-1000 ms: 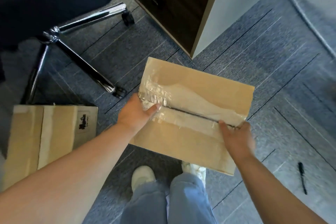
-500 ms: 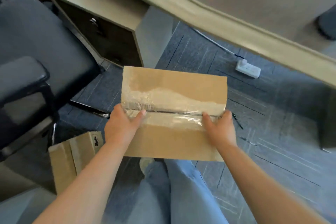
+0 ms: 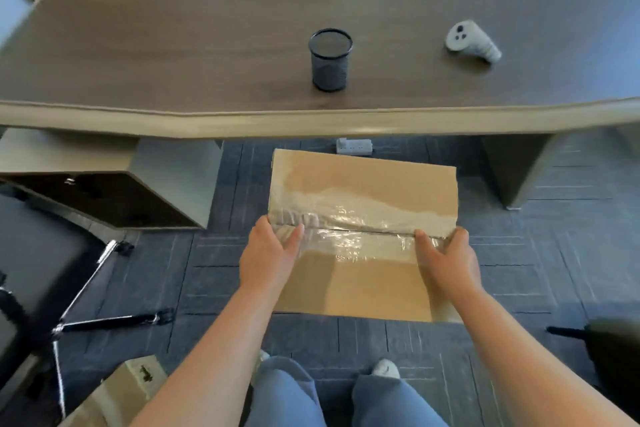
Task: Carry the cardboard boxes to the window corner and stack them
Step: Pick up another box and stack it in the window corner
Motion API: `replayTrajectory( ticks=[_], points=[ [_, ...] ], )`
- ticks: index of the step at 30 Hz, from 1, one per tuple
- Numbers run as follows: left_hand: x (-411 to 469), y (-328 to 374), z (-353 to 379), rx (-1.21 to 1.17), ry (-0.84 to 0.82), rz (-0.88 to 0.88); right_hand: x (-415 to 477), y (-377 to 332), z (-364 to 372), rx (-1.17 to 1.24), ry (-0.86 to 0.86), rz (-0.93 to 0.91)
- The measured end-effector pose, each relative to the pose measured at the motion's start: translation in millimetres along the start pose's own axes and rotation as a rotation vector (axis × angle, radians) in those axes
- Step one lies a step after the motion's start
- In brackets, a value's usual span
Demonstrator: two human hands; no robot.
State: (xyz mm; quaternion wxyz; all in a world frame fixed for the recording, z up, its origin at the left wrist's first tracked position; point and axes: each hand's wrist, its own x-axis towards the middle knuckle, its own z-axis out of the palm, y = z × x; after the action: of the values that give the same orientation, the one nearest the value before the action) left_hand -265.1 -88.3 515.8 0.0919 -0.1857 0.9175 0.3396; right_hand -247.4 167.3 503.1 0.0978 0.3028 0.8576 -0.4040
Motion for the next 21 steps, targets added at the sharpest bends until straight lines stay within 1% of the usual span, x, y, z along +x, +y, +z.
replayTrajectory(
  ticks=[3, 10, 14, 18, 21],
  points=[
    [-19.3, 59.6, 39.7, 0.001, -0.074, 0.055, 7.8, 34.0, -69.1, 0.054, 0.085, 0.029],
    [-54.9, 194.5, 124.5, 0.031, -0.245, 0.274, 24.2, 114.0, -201.4, 0.144, 0.294, 0.157],
    [-67.7, 273.3, 167.0, 0.096, -0.319, 0.431, 27.8, 149.4, -260.9, 0.216, 0.458, 0.225],
    [-78.4, 347.5, 208.6, 0.085, -0.398, 0.588, 31.9, 177.5, -309.7, 0.344, 0.611, 0.297],
    [-81.8, 400.4, 240.8, 0.098, -0.427, 0.687, 44.2, 195.7, -343.3, 0.378, 0.703, 0.357]
  ],
)
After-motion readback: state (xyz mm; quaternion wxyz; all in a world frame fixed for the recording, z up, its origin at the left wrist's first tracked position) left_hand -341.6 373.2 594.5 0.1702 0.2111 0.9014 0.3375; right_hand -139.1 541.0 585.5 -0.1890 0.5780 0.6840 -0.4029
